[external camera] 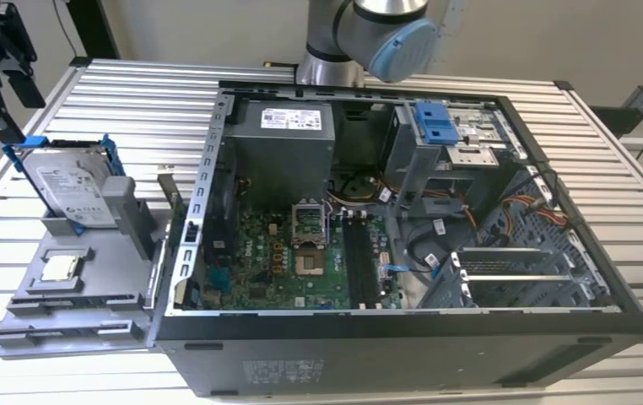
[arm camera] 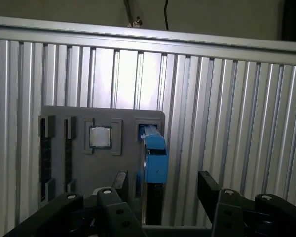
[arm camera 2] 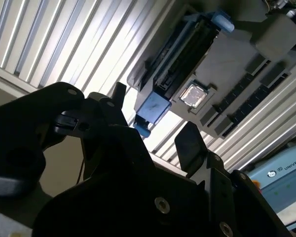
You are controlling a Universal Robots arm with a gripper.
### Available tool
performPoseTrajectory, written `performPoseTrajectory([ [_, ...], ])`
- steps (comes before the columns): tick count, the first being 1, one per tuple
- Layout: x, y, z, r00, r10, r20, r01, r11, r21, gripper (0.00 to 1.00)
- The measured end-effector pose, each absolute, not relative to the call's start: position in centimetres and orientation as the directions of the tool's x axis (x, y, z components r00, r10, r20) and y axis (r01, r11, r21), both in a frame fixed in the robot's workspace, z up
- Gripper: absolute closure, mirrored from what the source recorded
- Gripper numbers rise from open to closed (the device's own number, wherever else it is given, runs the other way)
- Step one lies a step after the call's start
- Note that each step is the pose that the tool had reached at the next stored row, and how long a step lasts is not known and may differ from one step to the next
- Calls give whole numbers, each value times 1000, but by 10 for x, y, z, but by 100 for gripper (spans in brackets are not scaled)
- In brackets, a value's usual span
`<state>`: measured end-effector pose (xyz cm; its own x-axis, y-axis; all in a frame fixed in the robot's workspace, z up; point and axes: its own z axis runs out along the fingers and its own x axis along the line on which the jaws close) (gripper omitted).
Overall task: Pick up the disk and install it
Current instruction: 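Pick up the disk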
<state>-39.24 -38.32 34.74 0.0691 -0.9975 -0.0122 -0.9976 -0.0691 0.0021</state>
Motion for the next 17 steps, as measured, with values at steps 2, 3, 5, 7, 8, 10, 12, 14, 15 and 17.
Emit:
performPoseTrajectory([
  [2, -392, -383, 347, 69, -998, -12, -998, -69, 2, 0],
  [3, -392, -383, 346, 69, -998, -12, -998, -69, 2, 0],
  [5, -393, -383, 345, 69, -998, -12, -998, -69, 2, 0],
  [7, -393, -383, 344, 69, -998, -12, -998, -69, 2, 0],
  [8, -393, -383, 344, 69, -998, -12, -998, -69, 2, 0],
  [10, -393, -383, 343, 69, -998, -12, -998, -69, 2, 0],
  [12, -393, -383, 343, 69, -998, -12, -998, -69, 2, 0],
  [14, -393, -383, 343, 69, -998, -12, -998, -69, 2, 0],
  [15, -393, -383, 343, 69, -998, -12, -998, -69, 2, 0],
  [17, -393, -383, 343, 69, -998, -12, -998, -69, 2, 0],
])
